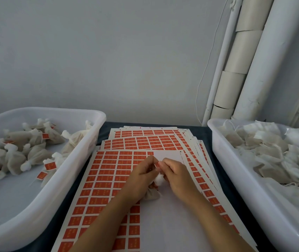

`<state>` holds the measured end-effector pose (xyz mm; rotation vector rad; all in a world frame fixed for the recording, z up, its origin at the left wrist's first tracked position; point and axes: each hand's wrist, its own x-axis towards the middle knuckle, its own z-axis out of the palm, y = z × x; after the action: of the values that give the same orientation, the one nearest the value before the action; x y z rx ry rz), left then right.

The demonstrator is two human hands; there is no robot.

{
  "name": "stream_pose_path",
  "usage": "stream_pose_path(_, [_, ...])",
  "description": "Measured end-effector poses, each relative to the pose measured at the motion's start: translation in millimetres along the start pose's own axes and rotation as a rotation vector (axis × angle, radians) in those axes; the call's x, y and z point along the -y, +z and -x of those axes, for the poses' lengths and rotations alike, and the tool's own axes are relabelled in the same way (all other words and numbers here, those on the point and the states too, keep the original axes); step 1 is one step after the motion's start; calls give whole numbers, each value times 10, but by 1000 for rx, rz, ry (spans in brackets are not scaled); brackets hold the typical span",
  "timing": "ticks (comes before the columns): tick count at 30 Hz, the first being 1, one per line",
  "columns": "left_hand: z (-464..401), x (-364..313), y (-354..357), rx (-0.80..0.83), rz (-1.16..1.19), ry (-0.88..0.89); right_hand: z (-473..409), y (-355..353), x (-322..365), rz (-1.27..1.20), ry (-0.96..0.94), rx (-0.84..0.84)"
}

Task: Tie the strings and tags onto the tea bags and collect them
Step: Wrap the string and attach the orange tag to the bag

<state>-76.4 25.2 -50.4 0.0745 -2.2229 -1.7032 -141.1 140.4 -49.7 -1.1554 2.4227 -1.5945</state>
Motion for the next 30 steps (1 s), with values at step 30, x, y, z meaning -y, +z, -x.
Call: stream_pose_path(30, [-15, -17, -127, -140, -304, -26, 25, -111, 8, -105, 97, 274])
